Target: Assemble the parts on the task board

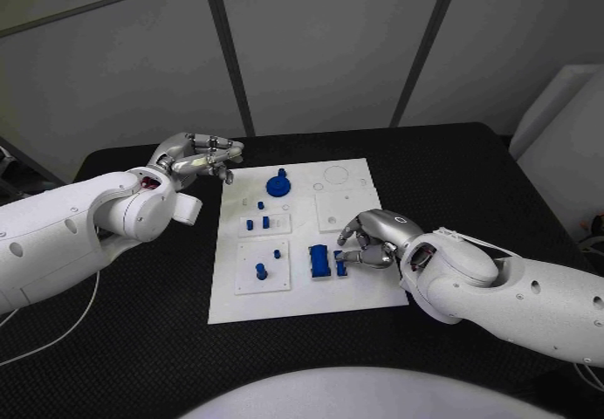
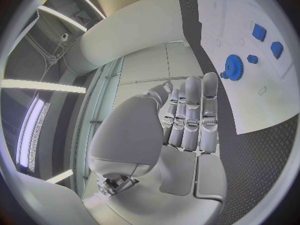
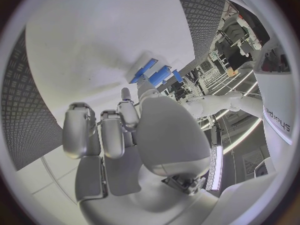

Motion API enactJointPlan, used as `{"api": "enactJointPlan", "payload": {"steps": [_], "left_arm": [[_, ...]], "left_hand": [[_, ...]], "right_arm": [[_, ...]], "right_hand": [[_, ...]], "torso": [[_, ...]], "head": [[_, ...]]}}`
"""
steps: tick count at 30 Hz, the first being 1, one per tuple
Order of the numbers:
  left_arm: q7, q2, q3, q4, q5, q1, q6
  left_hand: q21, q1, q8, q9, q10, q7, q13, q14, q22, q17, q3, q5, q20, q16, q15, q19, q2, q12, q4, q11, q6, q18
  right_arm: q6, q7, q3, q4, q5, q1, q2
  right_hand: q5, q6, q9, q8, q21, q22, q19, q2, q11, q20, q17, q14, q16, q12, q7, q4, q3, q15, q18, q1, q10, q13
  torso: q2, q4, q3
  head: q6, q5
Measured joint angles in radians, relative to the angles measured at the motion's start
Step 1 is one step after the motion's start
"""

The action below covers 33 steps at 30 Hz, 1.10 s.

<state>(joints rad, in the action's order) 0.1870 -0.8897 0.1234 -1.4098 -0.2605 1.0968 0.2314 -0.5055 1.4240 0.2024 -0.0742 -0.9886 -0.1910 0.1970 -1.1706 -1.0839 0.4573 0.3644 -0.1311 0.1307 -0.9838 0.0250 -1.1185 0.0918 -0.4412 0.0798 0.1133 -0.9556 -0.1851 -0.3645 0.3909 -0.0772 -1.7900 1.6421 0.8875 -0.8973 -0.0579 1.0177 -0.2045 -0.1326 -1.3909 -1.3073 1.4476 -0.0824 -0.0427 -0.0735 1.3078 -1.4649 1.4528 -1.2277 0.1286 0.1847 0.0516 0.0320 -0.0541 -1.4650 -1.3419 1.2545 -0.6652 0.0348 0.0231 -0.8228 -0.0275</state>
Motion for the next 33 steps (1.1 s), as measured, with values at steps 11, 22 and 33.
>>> {"api": "enactJointPlan", "payload": {"steps": [11, 22, 33], "left_arm": [[-0.001, 0.001, 0.000, 0.002, 0.000, 0.000, -0.001], [0.022, 0.008, 0.000, 0.008, 0.044, 0.000, -0.034], [0.114, 0.103, -0.001, 0.115, 0.173, -0.001, -0.050]], "left_hand": [[0.000, 0.000, 0.000, 0.000, 0.003, 0.000, 0.000, 0.000, 0.000, 0.000, 0.000, 0.000, 0.000, 0.000, 0.000, 0.000, 0.000, 0.000, 0.000, -0.003, 0.000, 0.000], [0.049, -0.019, 0.011, 0.000, 0.019, 0.002, 0.002, 0.071, 0.025, -0.023, -0.020, 0.000, 0.010, 0.055, 0.017, 0.034, 0.018, -0.011, 0.012, 0.004, 0.016, 0.000], [0.306, -0.028, -0.018, 0.006, -0.032, 0.022, -0.095, 0.165, 0.237, -0.206, -0.026, 0.012, 0.059, 0.468, 0.054, 0.214, 0.006, 0.117, 0.032, 0.011, 0.021, 0.000]], "right_arm": [[-0.015, -0.015, 0.001, -0.002, 0.010, -0.001, -0.002], [-0.048, -0.268, 0.002, 0.042, -0.330, 0.036, -0.075], [-0.050, -0.549, -0.002, 0.340, -0.897, 0.107, 0.042]], "right_hand": [[0.000, 0.000, 0.007, 0.000, 0.000, 0.000, 0.000, 0.000, 0.000, 0.000, 0.000, 0.000, 0.000, -0.008, 0.000, 0.009, -0.009, 0.000, 0.000, 0.000, -0.007, 0.003], [-0.073, -0.053, 0.039, 0.017, 0.357, 0.384, -0.228, 0.011, -0.018, -0.014, -0.206, 0.050, -0.336, 0.375, 0.024, 0.000, -0.025, -0.014, -0.088, -0.033, 0.277, -0.343], [-0.079, -0.031, 0.067, 0.017, 0.838, 0.792, -0.409, 0.023, -0.047, -0.046, -0.692, 0.247, -1.044, 0.836, 0.048, -0.012, 0.064, -0.056, -0.125, -0.122, 0.307, -0.784]], "torso": [[0.001, 0.0012, 0.0003], [0.011, -0.0008, -0.0064], [0.050, -0.0041, -0.0221]], "head": [[0.000, 0.001], [0.026, -0.011], [0.074, -0.012]]}}
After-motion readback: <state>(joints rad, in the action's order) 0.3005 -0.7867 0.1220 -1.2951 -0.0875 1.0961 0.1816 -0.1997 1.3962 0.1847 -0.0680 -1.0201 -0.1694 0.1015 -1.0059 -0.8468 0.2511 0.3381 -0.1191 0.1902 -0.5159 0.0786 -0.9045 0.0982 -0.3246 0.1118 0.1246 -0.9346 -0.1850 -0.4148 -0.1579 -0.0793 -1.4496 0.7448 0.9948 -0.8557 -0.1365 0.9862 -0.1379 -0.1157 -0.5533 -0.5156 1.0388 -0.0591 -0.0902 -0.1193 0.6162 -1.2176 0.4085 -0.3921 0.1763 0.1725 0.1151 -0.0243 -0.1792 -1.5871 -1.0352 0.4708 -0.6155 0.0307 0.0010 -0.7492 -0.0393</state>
